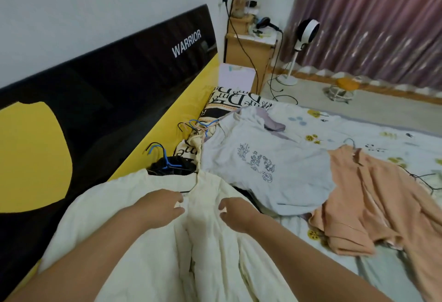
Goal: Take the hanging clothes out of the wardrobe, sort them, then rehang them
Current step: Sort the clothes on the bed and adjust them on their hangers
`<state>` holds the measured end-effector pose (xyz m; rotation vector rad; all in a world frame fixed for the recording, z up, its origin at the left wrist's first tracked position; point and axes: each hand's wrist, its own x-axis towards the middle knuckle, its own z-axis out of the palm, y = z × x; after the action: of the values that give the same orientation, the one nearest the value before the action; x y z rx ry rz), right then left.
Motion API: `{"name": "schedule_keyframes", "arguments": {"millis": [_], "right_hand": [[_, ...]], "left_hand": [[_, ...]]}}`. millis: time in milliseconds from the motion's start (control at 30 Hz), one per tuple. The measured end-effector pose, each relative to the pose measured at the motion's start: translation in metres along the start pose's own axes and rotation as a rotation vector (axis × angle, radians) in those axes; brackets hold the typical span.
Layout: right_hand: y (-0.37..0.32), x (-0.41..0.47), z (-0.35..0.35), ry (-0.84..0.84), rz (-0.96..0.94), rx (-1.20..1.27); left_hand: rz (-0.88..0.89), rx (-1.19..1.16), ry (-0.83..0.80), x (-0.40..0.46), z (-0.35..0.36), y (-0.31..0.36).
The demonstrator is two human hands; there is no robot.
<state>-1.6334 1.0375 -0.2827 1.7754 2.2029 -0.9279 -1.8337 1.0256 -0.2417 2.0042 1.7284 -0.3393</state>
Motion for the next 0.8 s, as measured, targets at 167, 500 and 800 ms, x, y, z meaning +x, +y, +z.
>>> {"name": "schedule_keyframes", "arguments": {"millis": [167, 500, 800], "right_hand": [[0.028, -0.071, -0.007, 0.052, -0.002, -0.013], [0.138, -0.231, 0.006, 0.095, 0.113, -0.068], [0.248, -0.365, 0.040, 0.095, 0.251, -0.018]], "left_hand": [[0.083, 0.047, -0.015, -0.032, 0.003, 0.058], [0.248, 0.095, -0.047, -0.101, 0.054, 0.214], [0.367, 0.154, -0.089, -0.149, 0.133, 0.350]]}}
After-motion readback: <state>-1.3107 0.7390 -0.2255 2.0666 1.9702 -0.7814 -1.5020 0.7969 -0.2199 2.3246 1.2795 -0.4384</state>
